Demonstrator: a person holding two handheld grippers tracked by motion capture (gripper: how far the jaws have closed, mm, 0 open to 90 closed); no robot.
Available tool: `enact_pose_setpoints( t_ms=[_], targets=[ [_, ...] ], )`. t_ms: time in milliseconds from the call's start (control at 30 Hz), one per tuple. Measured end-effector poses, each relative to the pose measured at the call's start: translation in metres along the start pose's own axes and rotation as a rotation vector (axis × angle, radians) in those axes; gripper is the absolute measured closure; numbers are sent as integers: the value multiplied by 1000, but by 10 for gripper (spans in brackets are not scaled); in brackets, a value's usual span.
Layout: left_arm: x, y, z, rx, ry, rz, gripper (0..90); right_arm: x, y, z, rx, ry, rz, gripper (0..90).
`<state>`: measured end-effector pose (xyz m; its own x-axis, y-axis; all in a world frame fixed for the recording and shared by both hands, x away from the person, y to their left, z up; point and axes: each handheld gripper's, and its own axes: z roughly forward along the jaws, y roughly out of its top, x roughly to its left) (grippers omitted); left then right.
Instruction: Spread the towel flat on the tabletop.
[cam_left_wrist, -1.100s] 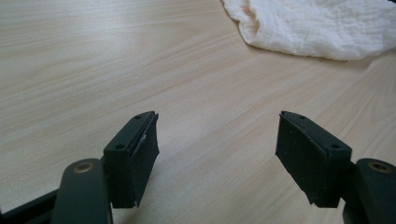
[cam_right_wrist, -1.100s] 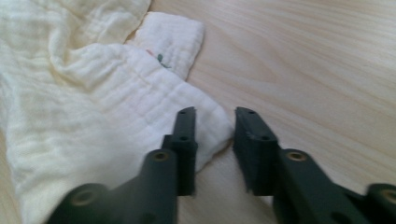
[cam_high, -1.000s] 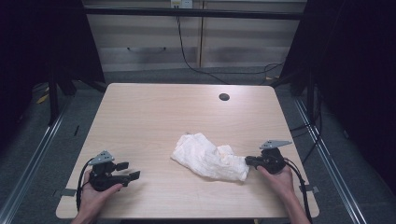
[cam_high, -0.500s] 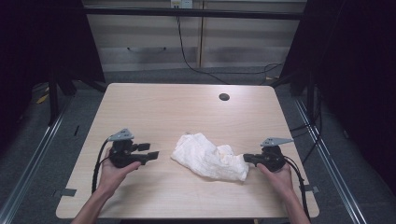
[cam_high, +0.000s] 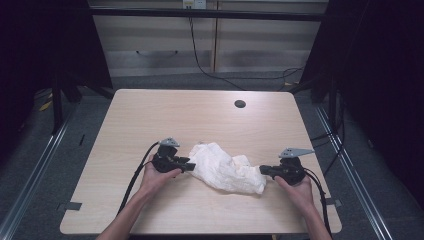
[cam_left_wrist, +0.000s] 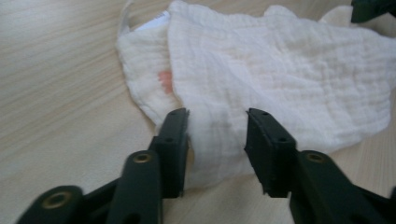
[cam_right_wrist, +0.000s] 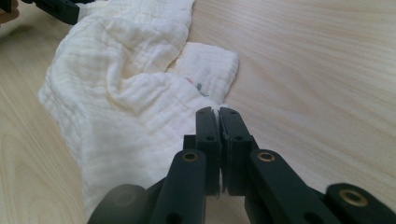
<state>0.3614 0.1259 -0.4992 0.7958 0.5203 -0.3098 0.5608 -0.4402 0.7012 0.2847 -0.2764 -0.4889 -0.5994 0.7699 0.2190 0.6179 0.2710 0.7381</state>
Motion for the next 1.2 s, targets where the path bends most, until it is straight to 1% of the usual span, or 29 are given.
enact_pose_setpoints(
  t_ms=[33,67,100,133,200,300,400,433,467,500,533,567,633,667,733,767,800,833,867,900,933,967,1000,1033,1067,1100,1133,1167,1200],
  targets=[
    [-1,0,1,6,-3,13,710,0,0,0,2,-2,4,874],
    [-2,-1,0,20,0,23,740,0,0,0,1,0,4,873],
    [-2,-1,0,19,6,18,809,0,0,0,0,0,4,874],
    [-1,-2,-1,22,3,12,859,0,0,-1,1,0,6,874],
    [-2,-5,-4,25,10,7,874,1,0,-1,-3,4,4,874],
    [-3,-11,-13,23,6,6,879,2,1,-1,-7,11,-3,874],
    [-6,-19,-26,15,11,3,879,5,1,-1,-6,18,-2,875],
    [-6,-19,-26,15,11,3,879,5,1,-1,-6,18,-2,875],
    [-7,-24,-33,17,11,-2,879,6,2,0,-8,22,-8,875],
    [-8,-27,-36,16,9,0,879,9,2,2,0,29,-15,875],
    [-12,-34,-43,20,11,3,879,10,3,4,6,31,-16,875],
    [-12,-34,-43,20,11,3,879,10,3,4,6,31,-16,875],
    [-19,-46,-53,42,15,12,878,13,3,7,14,40,-31,875],
    [-21,-51,-57,50,8,13,878,15,3,8,20,42,-31,875],
    [-25,-59,-63,71,15,12,878,18,3,10,24,52,-42,875],
    [-25,-59,-63,71,15,12,878,18,3,10,24,52,-42,875],
    [-28,-66,-69,72,12,5,879,23,4,12,27,73,-46,875],
    [-28,-66,-69,72,12,5,879,26,5,13,24,85,-54,875],
    [-30,-72,-73,78,6,3,879,29,6,14,26,90,-66,875],
    [-30,-72,-73,78,6,3,878,29,6,14,26,90,-66,875],
    [-29,-76,-76,61,-8,-23,874,35,9,17,29,105,-79,875],
    [-29,-77,-79,57,-3,-23,863,36,9,17,29,107,-81,875],
    [-29,-77,-79,57,-3,-23,823,38,10,18,30,112,-83,875],
    [-27,-75,-82,41,-15,-30,783,38,10,19,29,118,-81,875],
    [-26,-72,-82,31,-15,-39,746,38,10,20,27,125,-75,875],
    [-24,-66,-84,28,-5,-37,714,38,10,21,27,129,-73,875],
    [-24,-66,-84,28,-5,-37,687,38,10,21,27,129,-73,875],
    [-22,-52,-86,-2,15,-31,655,36,10,22,33,131,-67,876],
    [-19,-45,-86,-18,25,-28,646,36,9,23,32,131,-68,875]
  ],
)
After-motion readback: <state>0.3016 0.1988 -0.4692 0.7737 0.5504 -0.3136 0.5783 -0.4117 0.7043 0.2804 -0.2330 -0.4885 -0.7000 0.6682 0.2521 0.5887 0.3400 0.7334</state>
